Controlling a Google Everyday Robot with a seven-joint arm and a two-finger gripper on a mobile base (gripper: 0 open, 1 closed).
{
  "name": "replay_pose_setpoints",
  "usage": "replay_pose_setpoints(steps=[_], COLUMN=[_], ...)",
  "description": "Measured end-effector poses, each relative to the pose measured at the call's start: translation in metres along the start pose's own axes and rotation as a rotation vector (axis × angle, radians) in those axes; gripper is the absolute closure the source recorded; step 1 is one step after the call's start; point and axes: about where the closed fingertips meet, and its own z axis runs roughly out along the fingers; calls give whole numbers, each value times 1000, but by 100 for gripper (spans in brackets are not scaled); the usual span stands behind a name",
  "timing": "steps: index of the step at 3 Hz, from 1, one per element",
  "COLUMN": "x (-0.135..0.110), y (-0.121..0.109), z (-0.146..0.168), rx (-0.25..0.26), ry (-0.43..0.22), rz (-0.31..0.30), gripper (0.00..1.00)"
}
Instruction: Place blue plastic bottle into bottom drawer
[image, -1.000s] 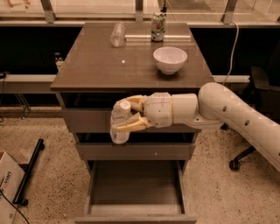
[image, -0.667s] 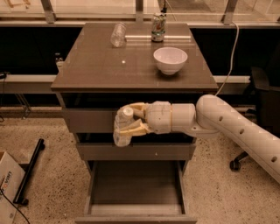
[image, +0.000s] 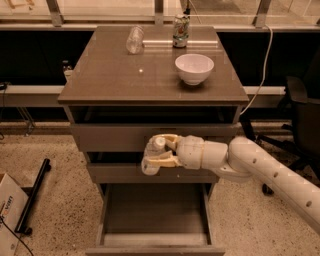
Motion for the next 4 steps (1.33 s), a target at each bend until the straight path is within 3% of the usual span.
replay_pose_setpoints(steps=[2,4], x=[24,111], y=[8,44], z=[11,14], rx=[-22,-5], ry=[18,50], rz=[32,118], gripper=[100,100])
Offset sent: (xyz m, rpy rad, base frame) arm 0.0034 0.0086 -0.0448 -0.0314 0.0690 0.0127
